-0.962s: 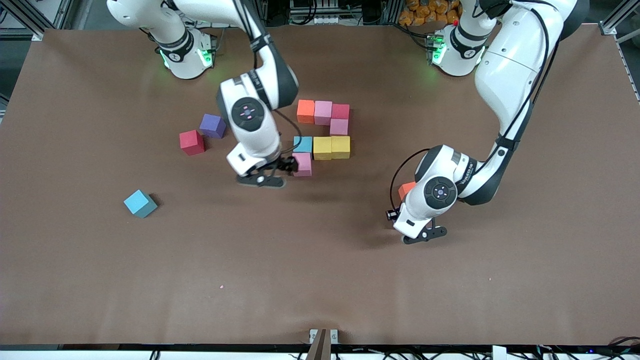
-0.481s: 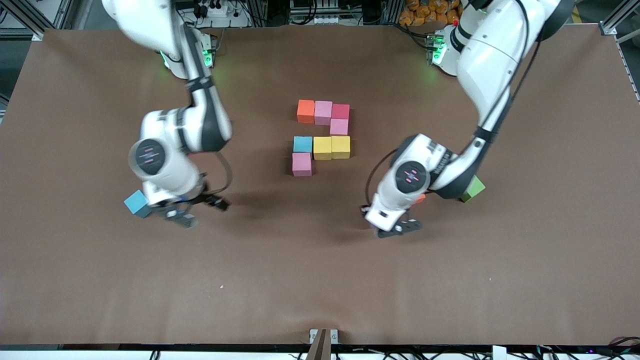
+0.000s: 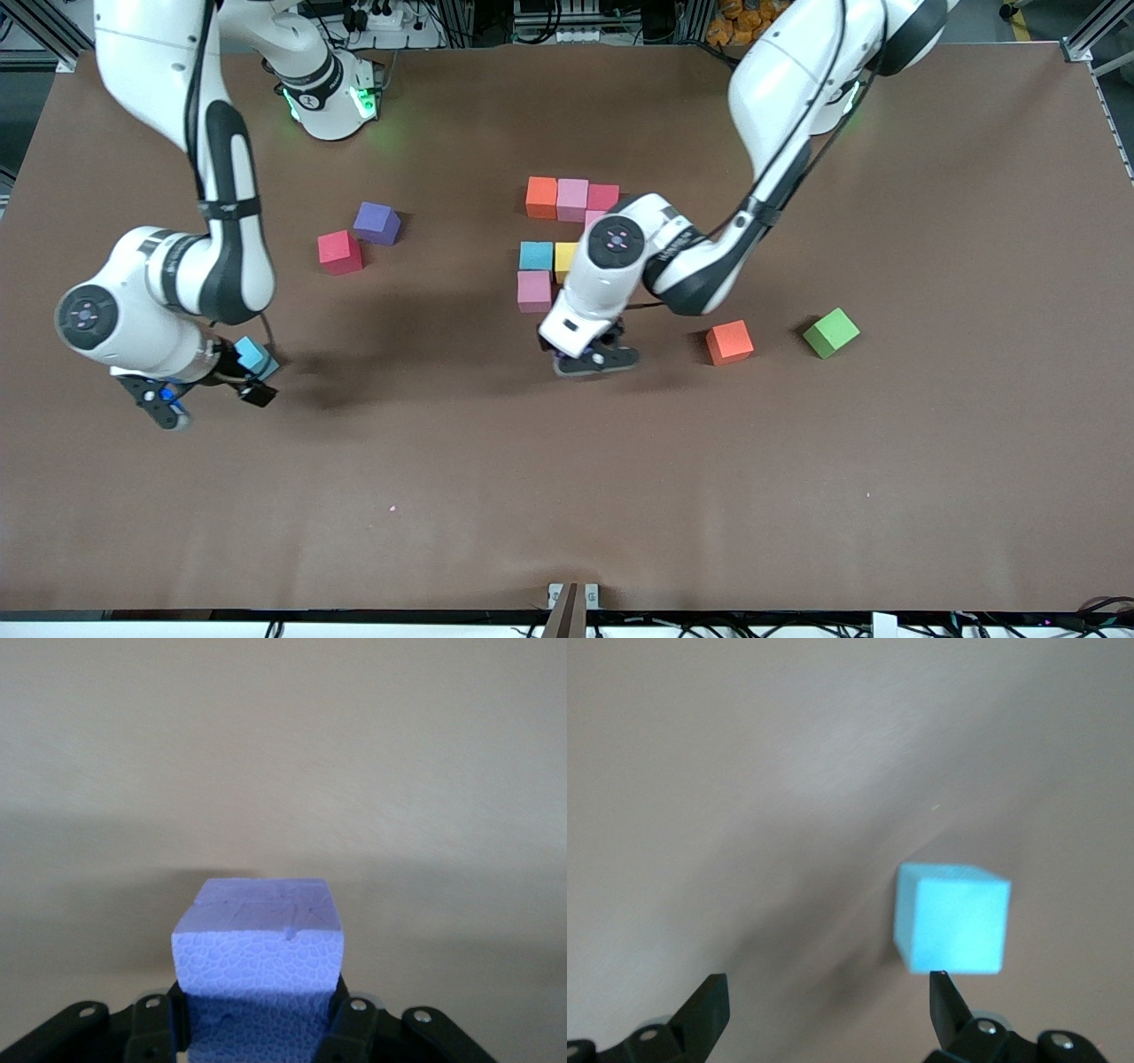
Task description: Form number 2 with 11 blocks
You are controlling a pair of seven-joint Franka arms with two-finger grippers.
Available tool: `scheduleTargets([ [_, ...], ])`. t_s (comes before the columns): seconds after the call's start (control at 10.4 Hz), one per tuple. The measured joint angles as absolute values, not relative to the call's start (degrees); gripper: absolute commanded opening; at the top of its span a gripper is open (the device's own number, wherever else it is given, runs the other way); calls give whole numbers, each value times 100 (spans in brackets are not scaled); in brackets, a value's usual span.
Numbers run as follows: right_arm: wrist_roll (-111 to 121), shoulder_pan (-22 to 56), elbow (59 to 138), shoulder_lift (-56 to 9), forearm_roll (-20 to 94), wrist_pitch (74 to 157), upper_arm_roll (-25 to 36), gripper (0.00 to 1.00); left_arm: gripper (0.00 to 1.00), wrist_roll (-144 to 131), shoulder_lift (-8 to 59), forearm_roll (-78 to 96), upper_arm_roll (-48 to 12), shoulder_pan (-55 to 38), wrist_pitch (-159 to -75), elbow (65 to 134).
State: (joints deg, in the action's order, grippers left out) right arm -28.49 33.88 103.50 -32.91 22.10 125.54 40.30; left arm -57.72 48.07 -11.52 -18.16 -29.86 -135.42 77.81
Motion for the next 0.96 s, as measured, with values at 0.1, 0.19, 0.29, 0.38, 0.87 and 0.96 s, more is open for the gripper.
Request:
scheduleTargets([
  [0.1, -2878, 3321, 10372, -3416, 2210, 12738, 4028, 100, 5, -5876, 4953, -1151, -1816, -3109, -13606, 7627],
  [0.19, -2914, 3235, 10389, -3556, 2212, 12862, 4026, 100, 5, -5929, 5079, -1132, -1817, -3204, -13700, 7492],
  [0.29, -2923, 3099, 10398, -3654, 2219, 12899, 4022, 100, 5, -5962, 5160, -1073, -1818, -3270, -13766, 7416],
  [0.38, -2924, 2976, 10436, -3685, 2242, 12898, 4016, 100, 5, -5963, 5208, -988, -1817, -3313, -13789, 7382],
  [0.87, -2945, 2963, 11027, -3662, 2628, 13455, 3954, 100, 6, -5967, 5315, -655, -1818, -3366, -13381, 7376],
  [0.96, -2955, 2976, 11093, -3661, 2689, 13495, 3935, 100, 6, -5965, 5315, -655, -1819, -3369, -13267, 7372],
])
